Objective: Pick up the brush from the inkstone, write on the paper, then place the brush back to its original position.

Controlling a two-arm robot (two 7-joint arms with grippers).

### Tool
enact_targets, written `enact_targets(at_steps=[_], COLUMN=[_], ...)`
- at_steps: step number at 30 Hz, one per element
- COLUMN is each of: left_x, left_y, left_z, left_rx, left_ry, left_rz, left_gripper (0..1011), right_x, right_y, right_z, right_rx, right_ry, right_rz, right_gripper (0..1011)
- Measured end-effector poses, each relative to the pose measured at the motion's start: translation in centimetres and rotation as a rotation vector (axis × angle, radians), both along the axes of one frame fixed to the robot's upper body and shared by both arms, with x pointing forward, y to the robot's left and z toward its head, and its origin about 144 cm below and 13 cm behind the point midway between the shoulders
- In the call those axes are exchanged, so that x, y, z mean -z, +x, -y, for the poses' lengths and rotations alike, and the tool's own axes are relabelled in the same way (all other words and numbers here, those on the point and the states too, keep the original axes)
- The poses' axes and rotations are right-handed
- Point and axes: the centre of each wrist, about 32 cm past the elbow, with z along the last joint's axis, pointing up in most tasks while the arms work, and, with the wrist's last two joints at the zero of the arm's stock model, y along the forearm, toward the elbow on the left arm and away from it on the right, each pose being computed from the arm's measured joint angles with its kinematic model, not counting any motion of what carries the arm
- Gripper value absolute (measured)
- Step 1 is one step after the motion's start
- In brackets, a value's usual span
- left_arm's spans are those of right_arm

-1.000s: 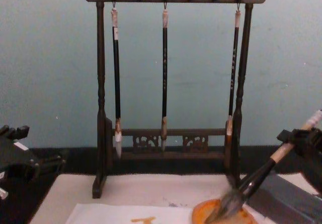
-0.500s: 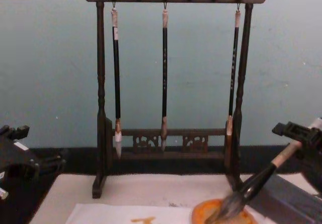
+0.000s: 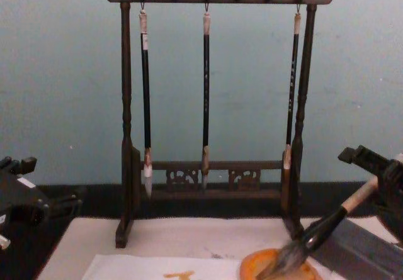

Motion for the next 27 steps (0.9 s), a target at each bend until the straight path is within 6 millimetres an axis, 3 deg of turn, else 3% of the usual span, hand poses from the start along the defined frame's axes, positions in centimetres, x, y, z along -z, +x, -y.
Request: enact_targets(at_steps=[27], left_x=[0.0], left_y=[0.0], left_z=[0.0], left_rx=[0.0], left_ry=[0.0], left_rz=[0.0], left_gripper=[1010], right_x=[0.17], right_y=[-0.56], right_z=[0.19], right_rx=[0.008], right_ry=[0.009], right_rz=[-0.011], right_gripper=[1000])
